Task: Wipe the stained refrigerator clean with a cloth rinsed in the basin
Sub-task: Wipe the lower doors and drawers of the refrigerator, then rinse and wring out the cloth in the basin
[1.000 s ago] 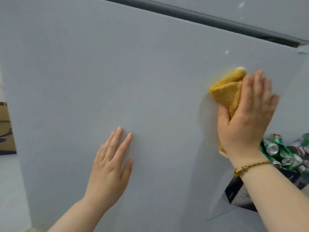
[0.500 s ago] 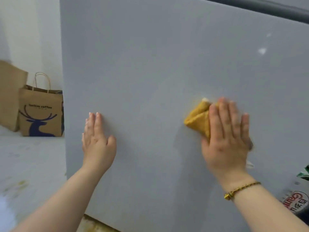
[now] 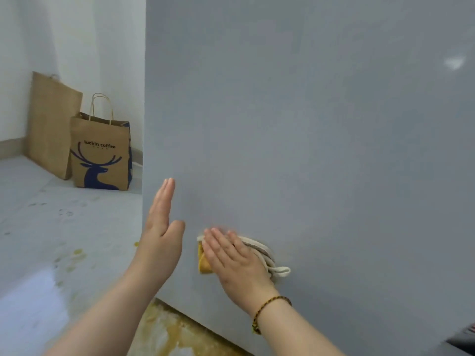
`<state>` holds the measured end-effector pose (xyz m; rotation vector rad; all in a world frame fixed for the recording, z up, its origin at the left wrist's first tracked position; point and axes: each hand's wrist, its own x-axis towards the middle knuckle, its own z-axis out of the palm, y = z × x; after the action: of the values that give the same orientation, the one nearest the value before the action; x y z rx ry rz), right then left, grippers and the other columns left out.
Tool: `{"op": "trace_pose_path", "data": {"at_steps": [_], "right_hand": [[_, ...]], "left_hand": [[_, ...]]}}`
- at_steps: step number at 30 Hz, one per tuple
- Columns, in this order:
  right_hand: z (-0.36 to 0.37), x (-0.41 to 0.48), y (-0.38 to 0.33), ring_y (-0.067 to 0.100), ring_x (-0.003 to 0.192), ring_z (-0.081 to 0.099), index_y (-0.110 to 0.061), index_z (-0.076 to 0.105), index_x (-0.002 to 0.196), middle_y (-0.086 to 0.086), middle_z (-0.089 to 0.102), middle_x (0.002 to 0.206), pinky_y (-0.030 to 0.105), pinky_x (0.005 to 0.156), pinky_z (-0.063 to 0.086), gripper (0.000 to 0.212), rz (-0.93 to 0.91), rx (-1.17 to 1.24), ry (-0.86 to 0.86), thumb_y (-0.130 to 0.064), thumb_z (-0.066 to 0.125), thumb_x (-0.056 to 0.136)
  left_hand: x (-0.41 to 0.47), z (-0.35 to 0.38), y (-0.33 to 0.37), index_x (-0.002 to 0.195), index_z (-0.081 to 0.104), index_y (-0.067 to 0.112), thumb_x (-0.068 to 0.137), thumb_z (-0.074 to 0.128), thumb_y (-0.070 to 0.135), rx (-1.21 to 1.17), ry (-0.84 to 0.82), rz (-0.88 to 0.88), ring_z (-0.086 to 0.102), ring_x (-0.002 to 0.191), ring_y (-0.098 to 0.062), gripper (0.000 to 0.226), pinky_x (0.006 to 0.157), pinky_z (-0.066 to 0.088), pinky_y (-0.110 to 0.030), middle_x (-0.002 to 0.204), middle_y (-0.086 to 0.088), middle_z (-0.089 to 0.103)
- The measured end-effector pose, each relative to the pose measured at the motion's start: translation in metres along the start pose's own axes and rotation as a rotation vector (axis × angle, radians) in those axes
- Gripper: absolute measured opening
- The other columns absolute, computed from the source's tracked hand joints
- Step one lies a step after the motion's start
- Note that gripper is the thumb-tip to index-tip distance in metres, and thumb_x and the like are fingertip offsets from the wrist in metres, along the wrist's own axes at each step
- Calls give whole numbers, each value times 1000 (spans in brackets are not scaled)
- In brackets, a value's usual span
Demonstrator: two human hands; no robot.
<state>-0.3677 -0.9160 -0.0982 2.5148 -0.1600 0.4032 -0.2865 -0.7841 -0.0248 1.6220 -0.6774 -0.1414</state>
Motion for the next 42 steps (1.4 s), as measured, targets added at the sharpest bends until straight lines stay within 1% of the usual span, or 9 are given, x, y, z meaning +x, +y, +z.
{"op": "trace_pose_path", "data": {"at_steps": [3,8,11,15,19,23,26,34,42], "right_hand": [[-5,-18,-14,10,109,60,-17,62,114,-4,67,114,26,102,36,54,-12,299,-206,-21,29,72],[-31,-26,-26,-13,128,22,-53,32,123,-27,24,139,3,105,16,42,317,1046,-5,-28,42,91],[-48,-24,-25,-34,115,17,-59,26,113,-34,18,134,-5,96,20,52,439,1421,-26,-16,48,93],[-63,-29,-15,-19,117,40,-56,38,112,-29,42,131,4,96,34,45,479,1696,-106,-20,54,89],[-107,-17,12,-15,112,48,-54,47,109,-40,54,114,12,95,40,39,439,1887,-334,-26,57,83],[-177,16,32,0,110,57,-40,52,112,-18,63,116,22,93,47,48,508,2122,-585,-18,58,70],[-232,50,50,19,111,60,-17,53,115,5,65,117,30,89,51,41,701,2500,-604,-11,49,75],[-420,147,57,17,98,64,-14,70,90,5,72,96,26,81,51,14,538,2350,-652,-14,62,79],[-567,193,44,13,86,59,-18,60,96,0,63,91,24,70,49,19,512,2207,-507,-20,41,97]], "left_hand": [[-19,-16,-23,139,24,34,92,34,-1,-65,26,-114,19,130,4,59,107,15,-21,133,21,27],[-51,-5,-49,113,40,46,92,45,7,-154,-285,-243,33,125,6,45,103,26,-17,132,23,40],[-55,5,-47,106,51,42,89,50,14,-313,-334,-287,52,101,18,33,78,41,-2,101,31,64],[-52,1,-44,123,36,51,70,70,51,-344,-388,-277,43,118,13,63,102,37,-22,119,38,51],[-39,-26,3,110,47,54,59,70,41,-204,-384,-325,34,112,27,57,108,28,-26,124,44,39],[-26,-68,73,76,62,20,62,68,14,-200,-175,-404,57,103,-6,16,79,50,-20,109,14,58],[-16,-107,136,72,60,12,76,63,-11,-190,-93,-436,62,78,1,23,63,50,-12,92,3,63],[6,-254,324,70,54,10,80,56,-11,-83,72,-484,59,65,-6,23,60,48,-14,58,9,61],[-59,-354,458,98,59,19,87,55,21,-159,442,-536,61,93,-18,11,75,49,-28,100,-3,65]]}}
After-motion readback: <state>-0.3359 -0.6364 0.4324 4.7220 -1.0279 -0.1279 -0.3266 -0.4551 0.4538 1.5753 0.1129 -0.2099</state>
